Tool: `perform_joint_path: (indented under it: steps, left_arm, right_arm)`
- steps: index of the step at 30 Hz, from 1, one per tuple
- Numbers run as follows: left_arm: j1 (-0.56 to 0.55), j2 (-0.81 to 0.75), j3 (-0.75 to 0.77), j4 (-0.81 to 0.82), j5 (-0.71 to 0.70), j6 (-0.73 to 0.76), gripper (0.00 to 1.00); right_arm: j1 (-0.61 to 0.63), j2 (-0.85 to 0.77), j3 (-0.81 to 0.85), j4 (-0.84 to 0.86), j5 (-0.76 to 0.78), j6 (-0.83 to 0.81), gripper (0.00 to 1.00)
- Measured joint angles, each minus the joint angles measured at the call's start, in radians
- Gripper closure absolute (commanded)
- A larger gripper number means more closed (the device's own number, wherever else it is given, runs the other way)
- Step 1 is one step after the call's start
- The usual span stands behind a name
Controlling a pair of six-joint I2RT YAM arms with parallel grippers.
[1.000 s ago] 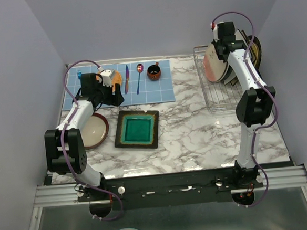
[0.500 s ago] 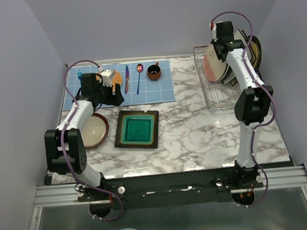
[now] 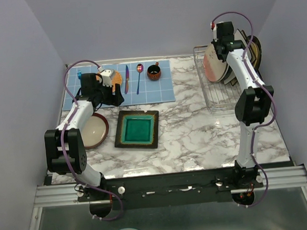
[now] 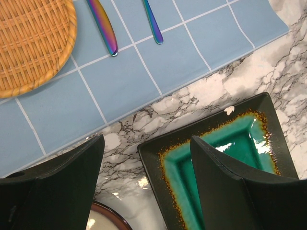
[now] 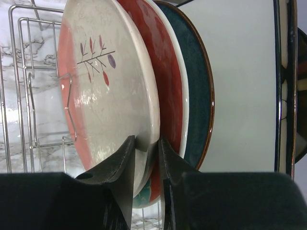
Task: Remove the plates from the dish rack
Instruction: Unload the plate from the dish rack.
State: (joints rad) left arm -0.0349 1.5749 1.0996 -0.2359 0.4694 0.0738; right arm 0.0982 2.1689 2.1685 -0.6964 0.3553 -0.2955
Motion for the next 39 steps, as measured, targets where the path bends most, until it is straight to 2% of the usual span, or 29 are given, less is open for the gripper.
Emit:
perform_joint_path:
  steps: [1,3,13,24,39]
  left_arm:
    - [0.000,0.000,0.000,0.000,0.000,0.000,0.19]
    - [0.000,0.000,0.000,0.000,0.000,0.000,0.19]
    - [0.000,0.000,0.000,0.000,0.000,0.000,0.19]
    - [0.000,0.000,0.000,0.000,0.000,-0.007,0.19]
    - [0.000,0.000,0.023,-0.026,0.000,-0.011,0.19]
  right_arm:
    - [0.000,0.000,0.000,0.000,0.000,0.000,0.99]
    - [0.000,-0.002,0.000,-0.001,0.000,0.003,0.99]
    - [0.000,-0.027,0.001,-0.026,-0.050,0.014,0.99]
    - [0.001,-0.117,0.005,-0.150,-0.144,0.063,0.99]
    - [0.001,-0.151,0.071,-0.215,-0.157,0.082,0.99]
